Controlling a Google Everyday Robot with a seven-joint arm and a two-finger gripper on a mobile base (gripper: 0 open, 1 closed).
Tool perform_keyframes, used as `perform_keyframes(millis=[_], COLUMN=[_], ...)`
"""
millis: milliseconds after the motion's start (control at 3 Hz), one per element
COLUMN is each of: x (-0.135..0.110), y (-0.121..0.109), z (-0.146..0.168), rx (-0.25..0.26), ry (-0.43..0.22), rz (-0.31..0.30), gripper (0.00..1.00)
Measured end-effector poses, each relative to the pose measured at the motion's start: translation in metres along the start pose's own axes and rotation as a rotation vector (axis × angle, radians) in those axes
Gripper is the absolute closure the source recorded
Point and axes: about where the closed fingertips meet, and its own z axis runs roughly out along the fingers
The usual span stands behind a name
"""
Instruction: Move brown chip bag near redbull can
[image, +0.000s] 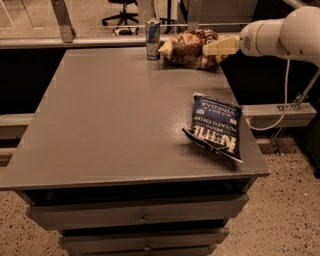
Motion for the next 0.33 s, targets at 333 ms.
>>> perform_keyframes(millis=[333], x=[0.0064], y=[-0.0210], z=[-0.0435], rx=[-0.061], ry=[-0.090], rz=[0.048], gripper=[0.00])
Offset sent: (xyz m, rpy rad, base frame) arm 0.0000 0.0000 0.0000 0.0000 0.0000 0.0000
